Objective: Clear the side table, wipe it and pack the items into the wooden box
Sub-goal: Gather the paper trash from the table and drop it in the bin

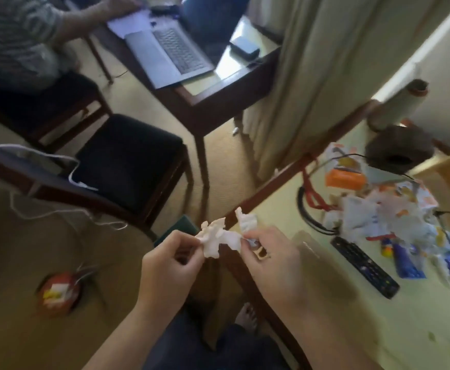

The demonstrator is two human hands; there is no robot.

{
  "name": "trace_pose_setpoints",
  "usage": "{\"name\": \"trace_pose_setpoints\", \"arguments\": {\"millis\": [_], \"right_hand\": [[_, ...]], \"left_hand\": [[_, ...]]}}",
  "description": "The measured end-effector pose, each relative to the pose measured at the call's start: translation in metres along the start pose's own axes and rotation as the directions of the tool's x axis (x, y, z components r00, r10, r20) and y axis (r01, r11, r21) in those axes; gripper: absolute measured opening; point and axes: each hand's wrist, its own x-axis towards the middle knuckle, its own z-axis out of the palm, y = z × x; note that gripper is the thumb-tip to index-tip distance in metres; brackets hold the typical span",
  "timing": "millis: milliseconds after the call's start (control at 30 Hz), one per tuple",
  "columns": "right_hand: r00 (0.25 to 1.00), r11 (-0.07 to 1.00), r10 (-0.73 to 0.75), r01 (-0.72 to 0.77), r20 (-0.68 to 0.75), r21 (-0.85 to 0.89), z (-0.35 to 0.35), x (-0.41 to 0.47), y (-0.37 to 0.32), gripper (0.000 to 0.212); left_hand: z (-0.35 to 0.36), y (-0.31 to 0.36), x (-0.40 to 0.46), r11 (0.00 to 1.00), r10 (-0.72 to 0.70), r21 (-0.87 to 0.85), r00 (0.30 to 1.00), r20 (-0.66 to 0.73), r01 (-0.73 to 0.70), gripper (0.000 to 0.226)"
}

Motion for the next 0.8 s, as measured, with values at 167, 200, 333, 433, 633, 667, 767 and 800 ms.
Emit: {"name": "trace_pose_setpoints", "arguments": {"millis": [167, 200, 333, 433, 633, 667, 767, 800], "right_hand": [[0.987, 0.996, -0.079, 0.072, 0.14, 0.057, 0.091, 0.005, -0.036, 0.013], [0.983, 0.996, -0.062, 0.052, 0.171, 0.066, 0.109, 0.006, -0.041, 0.014], [0.963, 0.99, 0.069, -0.097, 0.261, 0.098, 0.181, 0.011, -0.039, 0.012], [0.931, 0.958, 0.228, -0.267, 0.285, 0.104, 0.24, 0.012, -0.014, 0.011], [0.817, 0.89, 0.432, -0.454, 0.382, -0.037, 0.36, 0.01, 0.071, 0.007], [0.797, 0.88, 0.458, -0.469, 0.393, -0.074, 0.379, 0.009, 0.087, 0.007], [0.724, 0.849, 0.516, -0.504, 0.458, -0.159, 0.427, 0.008, 0.132, 0.012], [0.685, 0.837, 0.532, -0.512, 0.498, -0.19, 0.441, 0.009, 0.145, 0.016]], "left_hand": [[-0.062, -0.061, 0.007, 0.989, -0.133, 0.068, 0.99, -0.037, 0.135, 0.016], [-0.07, -0.073, 0.011, 0.985, -0.142, 0.089, 0.989, -0.045, 0.146, 0.018], [-0.083, -0.118, 0.031, 0.964, -0.222, 0.146, 0.975, -0.009, 0.221, 0.017], [-0.078, -0.162, 0.045, 0.948, -0.275, 0.167, 0.961, 0.01, 0.27, 0.017], [-0.031, -0.258, 0.067, 0.931, -0.327, 0.173, 0.945, 0.014, 0.32, 0.015], [-0.022, -0.276, 0.07, 0.927, -0.34, 0.176, 0.94, 0.014, 0.332, 0.014], [0.005, -0.324, 0.075, 0.912, -0.365, 0.204, 0.931, 0.015, 0.355, 0.011], [0.014, -0.339, 0.076, 0.908, -0.371, 0.215, 0.928, 0.016, 0.36, 0.011]]}}
